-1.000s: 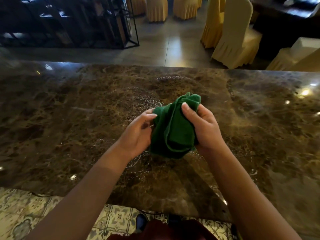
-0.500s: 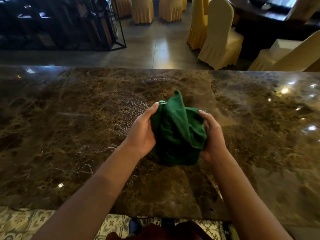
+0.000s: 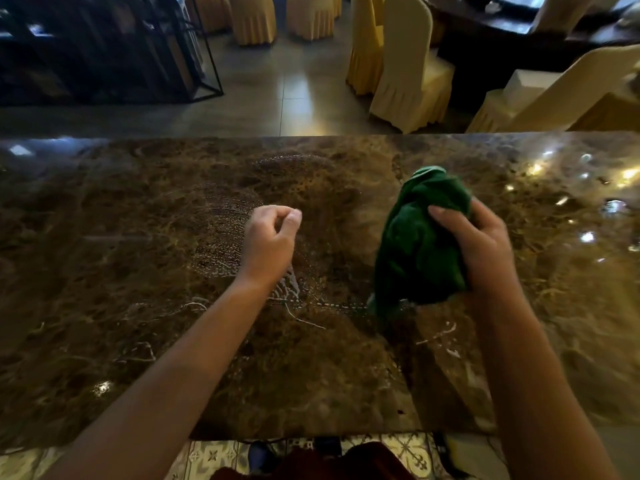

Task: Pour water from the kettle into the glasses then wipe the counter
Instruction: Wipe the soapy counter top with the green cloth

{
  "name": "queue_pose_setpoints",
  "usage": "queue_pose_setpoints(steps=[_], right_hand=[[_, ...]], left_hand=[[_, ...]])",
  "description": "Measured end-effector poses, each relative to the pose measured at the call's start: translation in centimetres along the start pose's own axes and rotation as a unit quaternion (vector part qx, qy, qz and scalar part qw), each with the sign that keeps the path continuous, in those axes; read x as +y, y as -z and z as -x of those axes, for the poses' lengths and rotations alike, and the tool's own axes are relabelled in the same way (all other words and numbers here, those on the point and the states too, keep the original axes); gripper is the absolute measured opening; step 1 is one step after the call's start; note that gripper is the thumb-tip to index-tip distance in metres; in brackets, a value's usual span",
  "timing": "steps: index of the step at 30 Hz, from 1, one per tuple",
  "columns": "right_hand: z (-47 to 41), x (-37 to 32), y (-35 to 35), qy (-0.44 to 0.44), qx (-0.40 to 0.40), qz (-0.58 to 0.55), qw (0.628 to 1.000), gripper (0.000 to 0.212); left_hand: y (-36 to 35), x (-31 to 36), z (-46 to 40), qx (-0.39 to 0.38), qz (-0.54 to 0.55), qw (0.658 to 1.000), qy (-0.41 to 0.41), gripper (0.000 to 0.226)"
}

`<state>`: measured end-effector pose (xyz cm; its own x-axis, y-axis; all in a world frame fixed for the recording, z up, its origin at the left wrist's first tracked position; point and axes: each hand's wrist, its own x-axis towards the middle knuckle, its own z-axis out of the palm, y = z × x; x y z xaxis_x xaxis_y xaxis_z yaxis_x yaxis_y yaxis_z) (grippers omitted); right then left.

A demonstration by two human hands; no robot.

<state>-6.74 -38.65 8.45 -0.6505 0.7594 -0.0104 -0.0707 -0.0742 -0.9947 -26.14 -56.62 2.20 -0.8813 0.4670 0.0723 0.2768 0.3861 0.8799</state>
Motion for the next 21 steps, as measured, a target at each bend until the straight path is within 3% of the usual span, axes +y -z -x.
queue_pose_setpoints(steps=[2, 3, 5, 6, 7, 9, 11, 14, 15, 18, 21], right_hand=[[-0.5, 0.3, 0.9, 0.085, 0.000, 0.190, 0.978, 0.014], [-0.6, 1.3, 0.9, 0.103, -0.010, 0.312, 0.944, 0.018], [-0.2, 4.5, 0.1, 0.071, -0.094, 0.494, 0.862, 0.027], [0.6, 6.1, -0.3, 0.047, -0.130, 0.533, 0.835, 0.031], [1.2, 7.3, -0.5, 0.047, -0.127, 0.540, 0.831, 0.038], [1.8, 8.5, 0.4, 0.112, -0.003, 0.510, 0.853, 0.043], [1.8, 9.3, 1.2, 0.146, 0.086, 0.530, 0.831, 0.041], [2.5, 12.1, 0.2, -0.016, -0.004, 0.624, 0.781, 0.070], [2.9, 13.1, -0.6, -0.032, -0.025, 0.636, 0.771, 0.075], [3.3, 14.7, -5.1, 0.013, -0.077, 0.645, 0.760, 0.081], [2.4, 15.3, -10.3, 0.046, -0.129, 0.642, 0.754, 0.081]], left_hand=[[1.3, -1.4, -0.8, 0.035, -0.053, 0.998, -0.014, 0.016], [2.1, -2.1, -1.2, 0.047, -0.079, 0.996, -0.018, 0.015], [4.0, -3.8, -1.7, 0.056, -0.126, 0.990, -0.020, 0.017], [5.1, -4.8, -1.9, 0.058, -0.154, 0.986, -0.023, 0.020], [6.4, -6.0, -1.9, 0.061, -0.188, 0.980, -0.023, 0.025], [9.3, -8.8, -1.7, 0.073, -0.276, 0.958, -0.006, 0.039], [12.7, -11.9, -1.2, 0.076, -0.383, 0.920, 0.042, 0.047], [17.3, -15.4, -0.8, 0.040, -0.481, 0.865, 0.138, 0.068], [18.5, -16.2, -0.9, 0.034, -0.487, 0.858, 0.159, 0.075], [21.6, -18.4, -1.5, 0.032, -0.478, 0.854, 0.206, 0.089], [24.1, -19.8, -2.1, 0.043, -0.476, 0.842, 0.251, 0.089]])
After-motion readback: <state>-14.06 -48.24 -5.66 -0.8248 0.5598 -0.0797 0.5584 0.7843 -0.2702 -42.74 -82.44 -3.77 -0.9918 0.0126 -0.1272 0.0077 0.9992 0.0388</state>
